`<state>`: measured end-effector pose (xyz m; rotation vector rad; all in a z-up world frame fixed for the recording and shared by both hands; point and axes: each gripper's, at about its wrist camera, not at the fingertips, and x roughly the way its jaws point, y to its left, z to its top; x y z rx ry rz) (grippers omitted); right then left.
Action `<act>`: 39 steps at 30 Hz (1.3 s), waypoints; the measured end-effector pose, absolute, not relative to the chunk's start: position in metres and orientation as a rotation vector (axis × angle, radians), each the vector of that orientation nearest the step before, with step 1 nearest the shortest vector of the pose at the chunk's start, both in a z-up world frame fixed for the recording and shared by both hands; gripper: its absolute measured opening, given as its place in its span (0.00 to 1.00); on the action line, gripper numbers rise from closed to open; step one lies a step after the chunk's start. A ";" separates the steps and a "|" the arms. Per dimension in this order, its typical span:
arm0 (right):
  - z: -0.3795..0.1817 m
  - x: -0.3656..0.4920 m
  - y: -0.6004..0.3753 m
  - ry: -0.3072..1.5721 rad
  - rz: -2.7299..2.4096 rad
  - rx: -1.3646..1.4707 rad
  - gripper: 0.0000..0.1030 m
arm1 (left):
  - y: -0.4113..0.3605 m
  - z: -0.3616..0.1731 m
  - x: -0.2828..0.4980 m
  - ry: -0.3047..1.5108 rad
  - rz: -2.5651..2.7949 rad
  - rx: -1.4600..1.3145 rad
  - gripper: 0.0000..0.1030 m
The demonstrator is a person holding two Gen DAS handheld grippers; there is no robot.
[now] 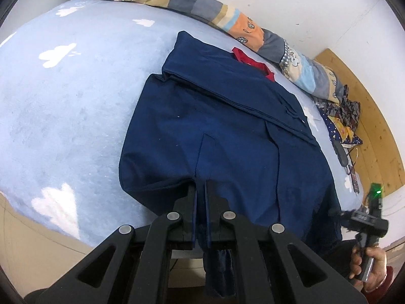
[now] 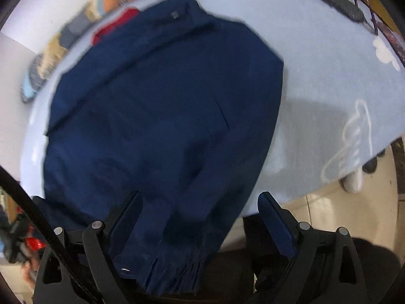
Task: Fold large clothes
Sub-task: 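Lift the hem with both grippers and fold it toward the red collar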
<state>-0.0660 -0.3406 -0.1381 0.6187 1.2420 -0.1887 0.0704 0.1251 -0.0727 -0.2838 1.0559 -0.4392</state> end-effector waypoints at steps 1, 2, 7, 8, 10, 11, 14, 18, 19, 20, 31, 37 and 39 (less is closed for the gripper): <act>-0.145 -0.069 -0.339 1.263 -0.191 0.639 0.81 | 0.125 -0.073 0.070 1.059 -0.446 -0.282 0.05; -0.153 -0.075 -0.339 1.275 -0.175 0.671 0.67 | 0.125 -0.073 0.069 1.058 -0.450 -0.281 0.05; -0.157 -0.107 -0.343 1.265 -0.146 0.647 0.13 | 0.121 -0.070 0.068 1.050 -0.471 -0.271 0.05; -0.156 -0.114 -0.351 1.248 -0.152 0.673 0.13 | 0.120 -0.070 0.067 1.046 -0.474 -0.271 0.05; -0.143 -0.120 -0.358 1.198 -0.119 0.701 0.12 | 0.118 -0.068 0.067 1.038 -0.489 -0.273 0.05; -0.136 -0.124 -0.361 1.167 -0.107 0.717 0.12 | 0.117 -0.066 0.068 1.034 -0.495 -0.269 0.05; -0.115 -0.126 -0.374 1.099 -0.053 0.752 0.12 | 0.116 -0.060 0.068 1.018 -0.509 -0.267 0.05; -0.084 -0.121 -0.390 0.971 0.040 0.815 0.12 | 0.123 -0.047 0.075 0.986 -0.503 -0.296 0.05; -0.074 -0.117 -0.397 0.914 0.079 0.846 0.12 | 0.125 -0.043 0.078 0.981 -0.500 -0.304 0.05; -0.069 -0.116 -0.398 0.891 0.088 0.849 0.12 | 0.126 -0.039 0.082 0.977 -0.499 -0.311 0.05; -0.017 -0.017 -0.446 0.742 0.116 0.885 0.12 | 0.133 0.002 0.166 0.934 -0.410 -0.409 0.05; -0.009 0.074 -0.466 0.719 0.088 0.885 0.12 | 0.122 -0.005 0.252 0.966 -0.333 -0.436 0.05; -0.011 0.108 -0.474 0.714 0.065 0.883 0.12 | 0.114 -0.012 0.288 0.975 -0.305 -0.421 0.05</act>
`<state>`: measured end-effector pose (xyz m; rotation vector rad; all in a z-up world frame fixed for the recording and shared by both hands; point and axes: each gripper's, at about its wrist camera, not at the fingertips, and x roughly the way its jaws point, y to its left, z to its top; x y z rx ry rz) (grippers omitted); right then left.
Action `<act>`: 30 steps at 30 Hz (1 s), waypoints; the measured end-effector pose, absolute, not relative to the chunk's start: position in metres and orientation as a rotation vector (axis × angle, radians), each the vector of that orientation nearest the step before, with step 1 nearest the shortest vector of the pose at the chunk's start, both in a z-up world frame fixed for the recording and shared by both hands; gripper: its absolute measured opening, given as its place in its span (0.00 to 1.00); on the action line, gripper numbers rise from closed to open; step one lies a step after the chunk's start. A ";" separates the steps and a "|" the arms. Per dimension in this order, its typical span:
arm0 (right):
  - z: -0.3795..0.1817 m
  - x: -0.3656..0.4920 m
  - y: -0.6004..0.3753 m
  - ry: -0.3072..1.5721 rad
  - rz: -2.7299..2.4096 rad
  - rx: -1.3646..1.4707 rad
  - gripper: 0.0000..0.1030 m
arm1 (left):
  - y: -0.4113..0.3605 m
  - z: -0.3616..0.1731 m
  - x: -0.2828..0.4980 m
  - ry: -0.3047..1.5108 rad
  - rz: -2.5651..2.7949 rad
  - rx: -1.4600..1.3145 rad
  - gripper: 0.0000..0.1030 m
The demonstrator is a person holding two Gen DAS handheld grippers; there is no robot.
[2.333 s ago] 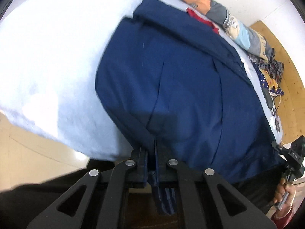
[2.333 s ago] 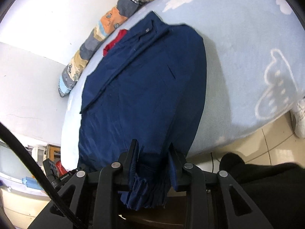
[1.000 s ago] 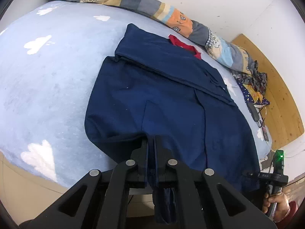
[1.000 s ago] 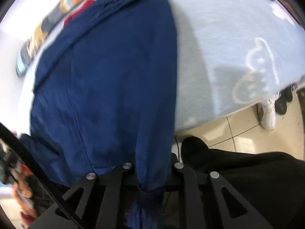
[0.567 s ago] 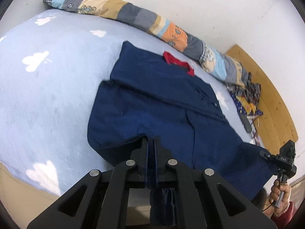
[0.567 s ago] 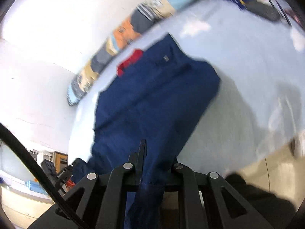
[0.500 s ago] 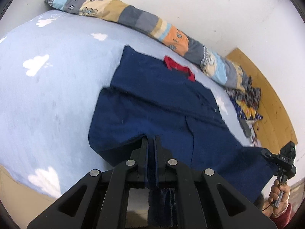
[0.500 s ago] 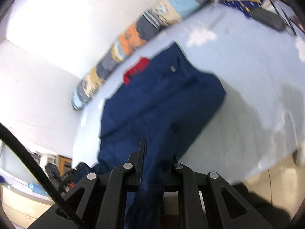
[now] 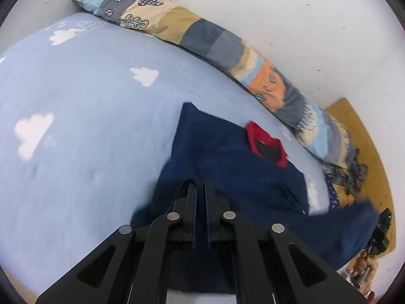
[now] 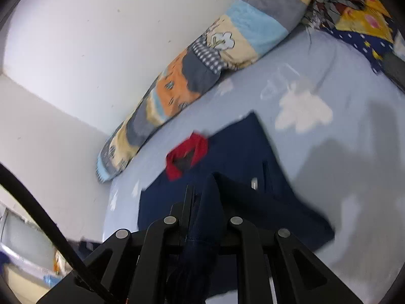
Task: Fold large clothes
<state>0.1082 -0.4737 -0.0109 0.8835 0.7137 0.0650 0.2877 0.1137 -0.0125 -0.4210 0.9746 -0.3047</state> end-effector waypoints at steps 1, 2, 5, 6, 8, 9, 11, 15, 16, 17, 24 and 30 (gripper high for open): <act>-0.014 0.128 -0.480 0.718 0.053 0.885 0.12 | 0.109 -0.017 0.305 0.976 -0.290 -0.419 0.05; -0.018 0.144 -0.486 0.709 0.031 0.879 0.12 | 0.103 -0.021 0.321 0.982 -0.285 -0.414 0.05; -0.040 0.202 -0.505 0.748 -0.016 0.885 0.12 | 0.084 -0.034 0.368 1.000 -0.258 -0.379 0.05; -0.047 0.218 -0.508 0.763 -0.031 0.885 0.12 | 0.076 -0.040 0.387 1.015 -0.248 -0.371 0.05; -0.072 0.252 -0.515 0.802 -0.062 0.893 0.12 | 0.065 -0.055 0.416 1.052 -0.222 -0.358 0.05; -0.085 0.266 -0.516 0.824 -0.074 0.892 0.12 | 0.061 -0.063 0.426 1.066 -0.211 -0.350 0.05; -0.117 0.292 -0.518 0.879 -0.112 0.913 0.12 | 0.055 -0.082 0.447 1.107 -0.185 -0.342 0.06; -0.162 0.308 -0.530 0.922 -0.133 1.060 0.14 | 0.066 -0.118 0.470 1.205 -0.160 -0.449 0.09; -0.164 0.308 -0.533 0.914 -0.119 1.080 0.19 | 0.072 -0.124 0.473 1.215 -0.175 -0.496 0.09; -0.164 0.308 -0.537 0.899 -0.090 1.111 0.26 | 0.075 -0.125 0.473 1.212 -0.186 -0.518 0.09; -0.124 0.291 -0.580 0.721 -0.068 1.155 0.75 | 0.085 -0.111 0.471 1.191 -0.259 -0.551 0.10; -0.074 0.275 -0.564 0.673 -0.043 0.962 0.76 | 0.102 -0.079 0.471 1.093 -0.275 -0.601 0.65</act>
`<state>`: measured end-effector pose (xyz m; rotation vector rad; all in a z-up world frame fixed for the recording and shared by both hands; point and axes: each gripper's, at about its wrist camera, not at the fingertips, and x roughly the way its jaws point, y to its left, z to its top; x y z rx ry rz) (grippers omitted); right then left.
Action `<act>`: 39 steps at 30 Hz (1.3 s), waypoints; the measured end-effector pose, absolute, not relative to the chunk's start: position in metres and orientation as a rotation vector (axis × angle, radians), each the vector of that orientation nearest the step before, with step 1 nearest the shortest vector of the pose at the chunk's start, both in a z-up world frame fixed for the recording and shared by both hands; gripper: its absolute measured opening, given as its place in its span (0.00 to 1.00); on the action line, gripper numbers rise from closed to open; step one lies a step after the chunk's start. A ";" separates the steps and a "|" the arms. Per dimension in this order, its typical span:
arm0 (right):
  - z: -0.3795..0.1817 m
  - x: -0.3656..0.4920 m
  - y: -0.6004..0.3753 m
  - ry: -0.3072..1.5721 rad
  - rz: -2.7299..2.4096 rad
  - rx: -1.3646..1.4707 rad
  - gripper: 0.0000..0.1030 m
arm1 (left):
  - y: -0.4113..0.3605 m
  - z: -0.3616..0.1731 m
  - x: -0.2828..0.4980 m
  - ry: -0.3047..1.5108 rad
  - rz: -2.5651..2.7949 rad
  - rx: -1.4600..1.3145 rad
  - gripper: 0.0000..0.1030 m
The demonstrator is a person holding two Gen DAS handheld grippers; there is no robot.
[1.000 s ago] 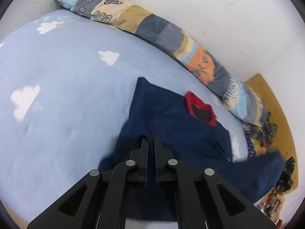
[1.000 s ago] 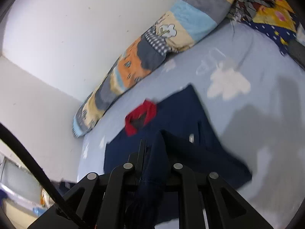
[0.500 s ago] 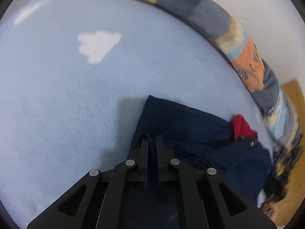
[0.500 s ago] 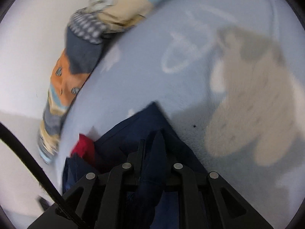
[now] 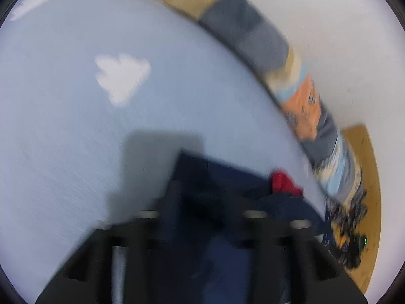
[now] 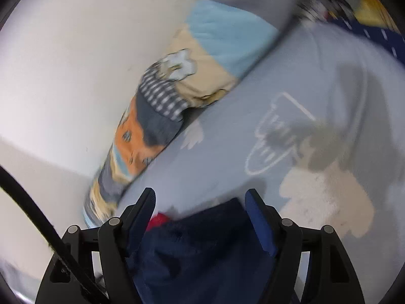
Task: Fold large clothes
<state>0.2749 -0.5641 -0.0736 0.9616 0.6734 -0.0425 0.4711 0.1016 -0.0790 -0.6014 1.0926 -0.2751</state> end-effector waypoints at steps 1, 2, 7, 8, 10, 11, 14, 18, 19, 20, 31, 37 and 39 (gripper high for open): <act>-0.068 0.274 -0.554 0.675 -0.030 0.912 0.76 | 0.112 -0.069 0.468 1.025 -0.247 -0.613 0.72; -0.064 0.273 -0.543 0.671 -0.011 0.868 0.76 | 0.123 -0.060 0.465 0.977 -0.228 -0.627 0.75; -0.052 0.283 -0.478 0.676 0.045 0.607 0.76 | 0.129 -0.026 0.446 0.861 -0.145 -0.491 0.75; -0.056 0.284 -0.467 0.701 0.048 0.557 0.76 | 0.117 -0.025 0.441 0.859 -0.160 -0.432 0.75; -0.070 0.302 -0.432 0.770 0.074 0.417 0.70 | 0.081 -0.027 0.429 0.860 -0.221 -0.310 0.75; -0.076 0.309 -0.424 0.792 0.071 0.386 0.69 | 0.056 -0.032 0.420 0.863 -0.271 -0.242 0.76; -0.105 0.344 -0.421 0.881 0.031 0.360 0.63 | -0.011 -0.059 0.400 0.915 -0.382 -0.091 0.76; -0.132 0.392 -0.433 0.968 -0.062 0.280 0.58 | -0.045 -0.115 0.400 1.036 -0.349 0.023 0.76; -0.131 0.392 -0.434 0.968 -0.077 0.289 0.59 | -0.045 -0.129 0.400 1.048 -0.323 0.054 0.75; -0.128 0.393 -0.432 0.970 -0.088 0.289 0.59 | -0.047 -0.130 0.396 1.034 -0.321 0.070 0.75; -0.124 0.317 -0.314 0.925 0.069 -0.036 0.76 | -0.039 -0.117 0.368 0.943 -0.226 0.186 0.76; -0.121 0.313 -0.318 0.932 0.083 0.052 0.73 | -0.004 -0.117 0.368 0.906 -0.176 0.185 0.78; -0.107 0.294 -0.333 0.891 0.071 0.101 0.75 | 0.007 -0.112 0.362 0.903 -0.188 0.153 0.78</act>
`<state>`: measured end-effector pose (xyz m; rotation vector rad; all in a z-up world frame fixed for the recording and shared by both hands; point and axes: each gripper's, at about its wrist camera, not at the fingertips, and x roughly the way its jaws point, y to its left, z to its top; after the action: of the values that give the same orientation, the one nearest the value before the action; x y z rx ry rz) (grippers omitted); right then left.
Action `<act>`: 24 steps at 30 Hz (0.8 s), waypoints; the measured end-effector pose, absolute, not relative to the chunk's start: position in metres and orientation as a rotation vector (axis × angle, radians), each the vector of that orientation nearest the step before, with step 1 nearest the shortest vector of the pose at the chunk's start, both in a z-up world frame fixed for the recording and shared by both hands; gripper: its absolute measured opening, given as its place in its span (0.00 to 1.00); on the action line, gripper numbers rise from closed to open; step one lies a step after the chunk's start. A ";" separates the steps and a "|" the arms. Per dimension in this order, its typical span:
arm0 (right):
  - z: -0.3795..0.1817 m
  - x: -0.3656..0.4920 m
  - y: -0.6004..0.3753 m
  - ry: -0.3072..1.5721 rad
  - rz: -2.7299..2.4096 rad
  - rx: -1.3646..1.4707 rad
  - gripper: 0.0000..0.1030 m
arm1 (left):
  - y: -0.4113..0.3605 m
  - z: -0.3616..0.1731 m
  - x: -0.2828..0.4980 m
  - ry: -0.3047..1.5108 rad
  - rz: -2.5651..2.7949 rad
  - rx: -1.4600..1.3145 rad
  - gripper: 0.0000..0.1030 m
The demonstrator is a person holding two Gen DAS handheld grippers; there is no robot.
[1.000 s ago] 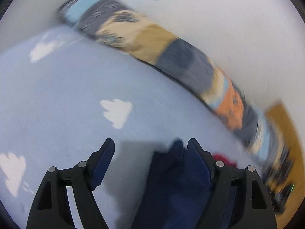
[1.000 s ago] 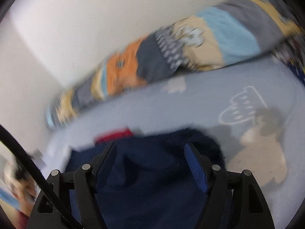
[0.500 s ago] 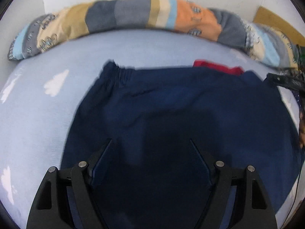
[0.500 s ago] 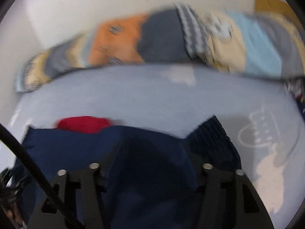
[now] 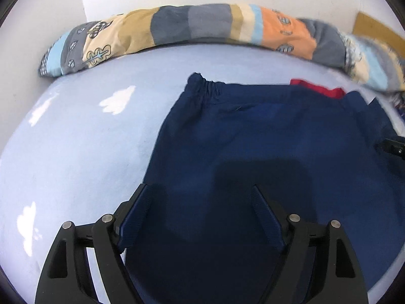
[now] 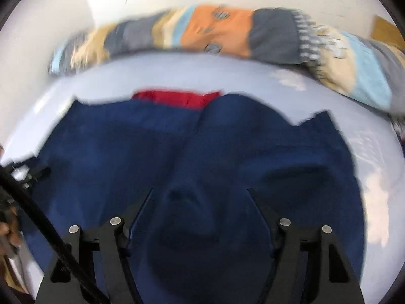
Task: Fold large clothes
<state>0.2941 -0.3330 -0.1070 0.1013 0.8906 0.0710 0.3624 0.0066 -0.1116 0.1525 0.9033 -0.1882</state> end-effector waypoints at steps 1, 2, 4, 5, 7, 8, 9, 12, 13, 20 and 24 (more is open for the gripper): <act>-0.106 0.283 -0.349 0.880 0.029 0.104 0.77 | 0.011 -0.112 0.361 0.905 -0.160 0.175 0.78; -0.112 0.277 -0.364 0.892 -0.009 0.118 0.78 | 0.016 -0.115 0.361 0.908 -0.140 0.189 0.78; -0.139 0.268 -0.404 0.990 -0.058 0.224 0.78 | 0.032 -0.123 0.362 0.958 -0.109 0.149 0.86; -0.149 0.262 -0.423 1.001 -0.049 0.298 0.77 | 0.040 -0.124 0.363 0.978 -0.108 0.096 0.88; -0.144 0.243 -0.444 0.995 -0.161 0.287 0.77 | 0.055 -0.113 0.358 0.981 -0.054 0.030 0.86; -0.138 0.237 -0.447 1.007 -0.206 0.269 0.77 | 0.056 -0.106 0.353 0.968 -0.056 0.025 0.85; -0.131 0.230 -0.448 0.996 -0.198 0.284 0.77 | 0.053 -0.096 0.345 0.942 -0.064 0.026 0.85; -0.107 0.205 -0.433 0.943 -0.140 0.312 0.77 | 0.033 -0.071 0.319 0.875 -0.103 0.062 0.85; -0.104 0.200 -0.423 0.939 -0.128 0.304 0.77 | 0.021 -0.066 0.307 0.865 -0.129 0.080 0.86; -0.121 0.163 -0.331 1.026 -0.051 0.208 0.79 | -0.004 -0.104 0.277 1.024 -0.146 0.218 0.86; -0.146 0.163 -0.320 1.101 -0.055 0.159 0.89 | 0.014 -0.122 0.284 1.046 -0.138 0.189 0.98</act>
<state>0.1632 -0.3203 -0.1461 0.1589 1.1010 -0.0546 0.2845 0.0139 -0.1220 0.1895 1.0460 -0.1376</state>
